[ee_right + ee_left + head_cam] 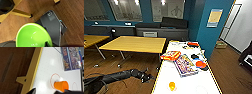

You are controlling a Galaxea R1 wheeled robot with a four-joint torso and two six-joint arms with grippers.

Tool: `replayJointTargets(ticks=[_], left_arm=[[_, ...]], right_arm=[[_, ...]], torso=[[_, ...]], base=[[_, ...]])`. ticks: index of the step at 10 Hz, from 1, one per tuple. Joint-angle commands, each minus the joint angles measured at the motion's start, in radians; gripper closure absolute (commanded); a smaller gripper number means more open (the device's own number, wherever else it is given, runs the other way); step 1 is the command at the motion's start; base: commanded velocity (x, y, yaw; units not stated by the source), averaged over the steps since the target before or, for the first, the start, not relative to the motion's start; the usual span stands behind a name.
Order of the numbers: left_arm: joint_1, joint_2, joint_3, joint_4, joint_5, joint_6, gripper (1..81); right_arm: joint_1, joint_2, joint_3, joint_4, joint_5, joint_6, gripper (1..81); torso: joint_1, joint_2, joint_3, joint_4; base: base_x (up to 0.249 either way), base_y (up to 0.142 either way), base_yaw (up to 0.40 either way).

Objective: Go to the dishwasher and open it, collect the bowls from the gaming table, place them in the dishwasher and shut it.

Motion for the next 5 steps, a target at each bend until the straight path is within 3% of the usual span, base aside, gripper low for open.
replayJointTargets(ticks=[1,5], left_arm=[[-0.143,0.038,-0.052,0.020,0.045,-0.004,1.0],[-0.127,0.116,-0.086,0.025,0.043,-0.004,1.0]], right_arm=[[0.017,-0.040,0.015,-0.022,-0.047,0.001,81.1],[0.024,-0.031,0.015,-0.024,-0.062,0.001,81.1]], torso=[[0.000,0.000,0.000,0.000],[0.000,0.000,0.000,0.000]], base=[[0.000,0.000,0.000],[0.000,0.000,0.000]])
